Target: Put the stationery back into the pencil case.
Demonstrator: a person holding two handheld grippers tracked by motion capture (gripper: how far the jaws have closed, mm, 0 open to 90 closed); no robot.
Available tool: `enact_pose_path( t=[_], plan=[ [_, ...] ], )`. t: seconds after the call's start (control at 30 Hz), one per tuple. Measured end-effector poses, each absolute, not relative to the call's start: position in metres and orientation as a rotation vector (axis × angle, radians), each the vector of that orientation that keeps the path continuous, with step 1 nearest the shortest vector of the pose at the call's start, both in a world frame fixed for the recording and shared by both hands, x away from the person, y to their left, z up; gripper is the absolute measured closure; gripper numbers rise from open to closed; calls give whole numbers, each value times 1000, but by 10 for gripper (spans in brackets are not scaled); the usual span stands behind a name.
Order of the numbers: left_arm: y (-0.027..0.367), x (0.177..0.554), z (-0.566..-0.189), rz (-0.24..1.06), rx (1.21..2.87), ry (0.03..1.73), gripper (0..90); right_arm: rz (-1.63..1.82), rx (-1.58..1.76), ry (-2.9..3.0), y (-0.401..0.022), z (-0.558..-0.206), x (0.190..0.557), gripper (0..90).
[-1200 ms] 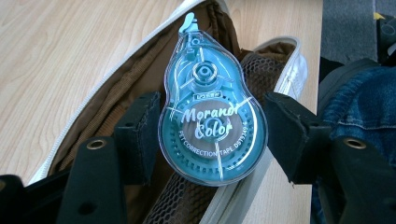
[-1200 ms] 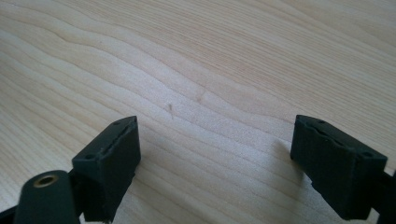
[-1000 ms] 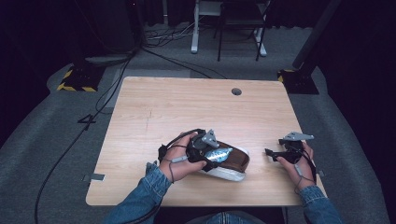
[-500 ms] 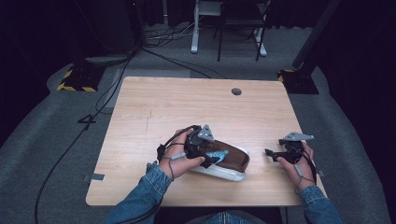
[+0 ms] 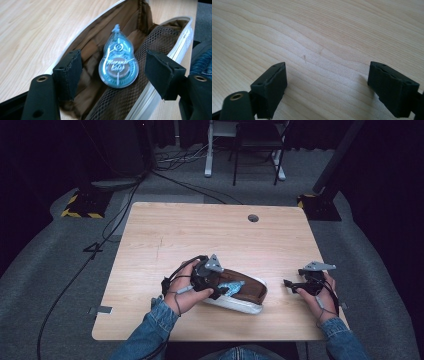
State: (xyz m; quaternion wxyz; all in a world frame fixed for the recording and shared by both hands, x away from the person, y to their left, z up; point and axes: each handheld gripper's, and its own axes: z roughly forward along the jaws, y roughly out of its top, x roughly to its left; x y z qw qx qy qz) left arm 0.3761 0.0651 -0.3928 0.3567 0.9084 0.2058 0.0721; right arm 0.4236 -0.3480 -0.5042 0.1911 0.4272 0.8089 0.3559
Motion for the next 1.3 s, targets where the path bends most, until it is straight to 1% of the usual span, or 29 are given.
enact_pose_path(
  t=[0.07,0.37,0.73,0.93,1.13,1.17,1.3],
  plan=[
    [76,376,-390,214,2324,568,282,1002,1200,2275,-348,-504,424,162],
    [104,373,-383,260,2265,655,258,1005,1187,2285,-346,-504,427,160],
    [158,372,-378,360,2180,791,216,1007,1178,2293,-345,-504,428,160],
    [182,373,-386,394,2158,858,184,1007,1176,2294,-345,-504,428,160],
    [207,382,-405,405,2138,953,161,1007,1175,2294,-345,-504,428,159],
    [214,385,-409,452,2150,979,158,1008,1176,2294,-345,-504,428,160],
    [224,390,-416,459,2142,1003,156,1008,1176,2294,-345,-504,428,160]
  ],
)
